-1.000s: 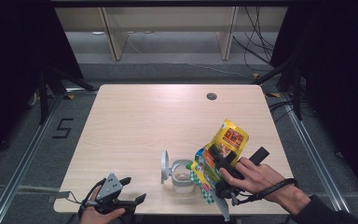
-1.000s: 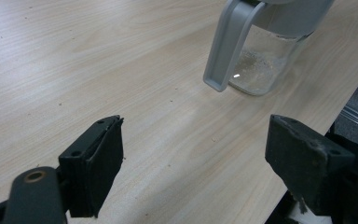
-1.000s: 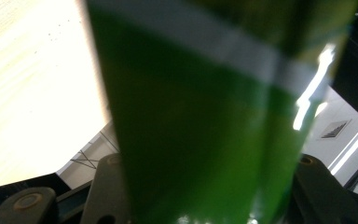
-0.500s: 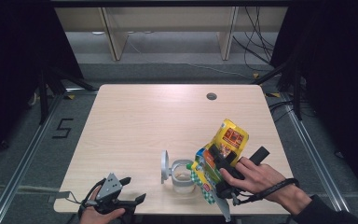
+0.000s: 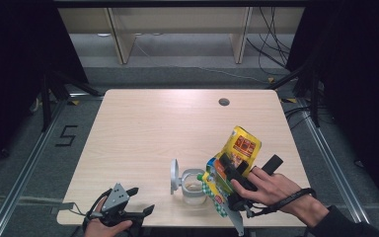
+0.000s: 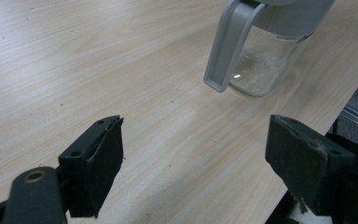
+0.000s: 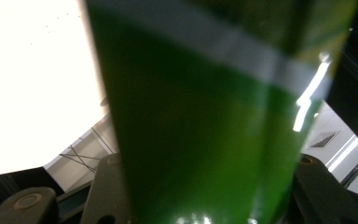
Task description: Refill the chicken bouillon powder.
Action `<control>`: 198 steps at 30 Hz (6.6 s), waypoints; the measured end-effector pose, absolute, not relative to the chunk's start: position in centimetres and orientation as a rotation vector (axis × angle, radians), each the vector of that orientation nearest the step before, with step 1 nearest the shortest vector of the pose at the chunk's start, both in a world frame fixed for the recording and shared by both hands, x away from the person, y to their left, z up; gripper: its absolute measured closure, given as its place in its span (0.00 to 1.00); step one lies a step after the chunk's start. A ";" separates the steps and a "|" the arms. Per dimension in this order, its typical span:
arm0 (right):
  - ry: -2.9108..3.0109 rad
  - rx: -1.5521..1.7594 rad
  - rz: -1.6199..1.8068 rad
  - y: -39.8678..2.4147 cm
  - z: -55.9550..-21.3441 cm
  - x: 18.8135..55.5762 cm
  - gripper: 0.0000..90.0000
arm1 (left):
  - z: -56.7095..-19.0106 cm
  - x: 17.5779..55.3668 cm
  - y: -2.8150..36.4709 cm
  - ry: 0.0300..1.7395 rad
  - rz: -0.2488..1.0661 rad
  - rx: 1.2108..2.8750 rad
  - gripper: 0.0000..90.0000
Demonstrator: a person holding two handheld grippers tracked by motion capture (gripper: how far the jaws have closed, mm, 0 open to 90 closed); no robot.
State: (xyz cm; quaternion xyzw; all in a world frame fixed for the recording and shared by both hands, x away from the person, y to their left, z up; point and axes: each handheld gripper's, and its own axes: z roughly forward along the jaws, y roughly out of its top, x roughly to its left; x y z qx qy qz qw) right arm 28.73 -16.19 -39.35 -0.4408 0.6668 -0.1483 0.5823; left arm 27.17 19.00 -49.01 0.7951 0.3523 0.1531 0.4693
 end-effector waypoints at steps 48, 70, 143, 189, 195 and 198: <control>1.573 -1.058 -0.354 -16.1 -38.9 29.0 0.61 | -49.1 27.2 19.0 0.871 0.374 1.951 0.21; 1.596 -1.041 -0.360 -16.0 -39.0 29.1 0.61 | -48.9 27.2 19.1 0.858 0.377 1.968 0.21; 1.627 -1.052 -0.385 -15.5 -38.8 29.3 0.61 | -48.9 27.2 19.2 0.858 0.377 1.968 0.21; 1.628 -1.087 -0.400 -15.3 -38.4 29.4 0.61 | -49.0 27.2 19.0 0.866 0.370 1.952 0.21; 1.625 -1.085 -0.399 -15.3 -38.4 29.4 0.61 | -49.0 27.2 19.1 0.858 0.376 1.968 0.21; 1.622 -1.088 -0.401 -15.3 -38.4 29.4 0.61 | -49.0 27.2 19.0 0.865 0.372 1.952 0.21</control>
